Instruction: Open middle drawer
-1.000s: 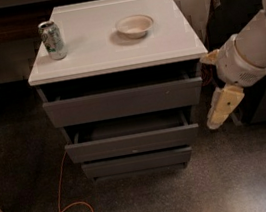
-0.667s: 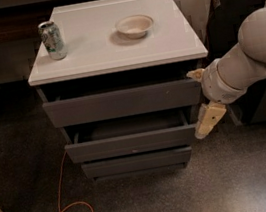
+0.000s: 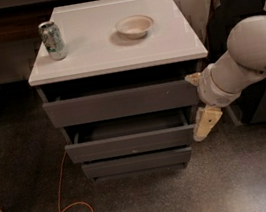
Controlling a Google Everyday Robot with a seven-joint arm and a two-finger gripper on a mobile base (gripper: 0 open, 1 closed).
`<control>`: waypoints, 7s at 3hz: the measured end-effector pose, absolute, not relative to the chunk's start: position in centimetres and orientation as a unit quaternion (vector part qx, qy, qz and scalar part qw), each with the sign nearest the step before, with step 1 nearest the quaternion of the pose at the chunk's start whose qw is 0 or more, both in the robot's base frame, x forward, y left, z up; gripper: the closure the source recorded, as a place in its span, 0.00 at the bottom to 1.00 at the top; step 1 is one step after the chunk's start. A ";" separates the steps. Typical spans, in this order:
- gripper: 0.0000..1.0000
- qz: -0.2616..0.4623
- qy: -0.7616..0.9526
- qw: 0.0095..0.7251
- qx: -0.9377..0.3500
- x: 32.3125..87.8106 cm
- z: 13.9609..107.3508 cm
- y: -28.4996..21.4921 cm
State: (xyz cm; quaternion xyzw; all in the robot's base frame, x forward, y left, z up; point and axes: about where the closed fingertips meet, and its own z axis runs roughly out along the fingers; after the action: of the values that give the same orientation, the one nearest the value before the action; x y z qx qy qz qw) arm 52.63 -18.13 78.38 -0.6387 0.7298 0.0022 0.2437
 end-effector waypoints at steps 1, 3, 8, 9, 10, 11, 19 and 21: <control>0.00 0.002 0.733 0.220 -0.644 53.9 74.7 -18.1; 0.00 -0.006 0.719 0.208 -0.663 56.5 64.3 -17.5; 0.68 -0.041 0.682 0.272 -0.677 65.9 51.6 -14.8; 0.92 -0.061 0.686 0.285 -0.667 68.2 50.8 -15.5; 1.00 -0.073 0.686 0.295 -0.661 70.7 49.8 -16.2; 1.00 -0.076 0.683 0.311 -0.656 73.6 48.1 -16.0; 1.00 -0.017 0.693 0.262 -0.671 66.3 44.4 -12.2; 1.00 0.007 0.689 0.237 -0.685 64.2 43.7 -11.4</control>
Offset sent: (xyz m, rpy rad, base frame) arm 0.0455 0.0048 -0.1428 -0.0781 0.0610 0.0308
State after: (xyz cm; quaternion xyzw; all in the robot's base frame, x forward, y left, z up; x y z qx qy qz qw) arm 64.17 -11.40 43.67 -0.6851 0.6887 0.0067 0.2372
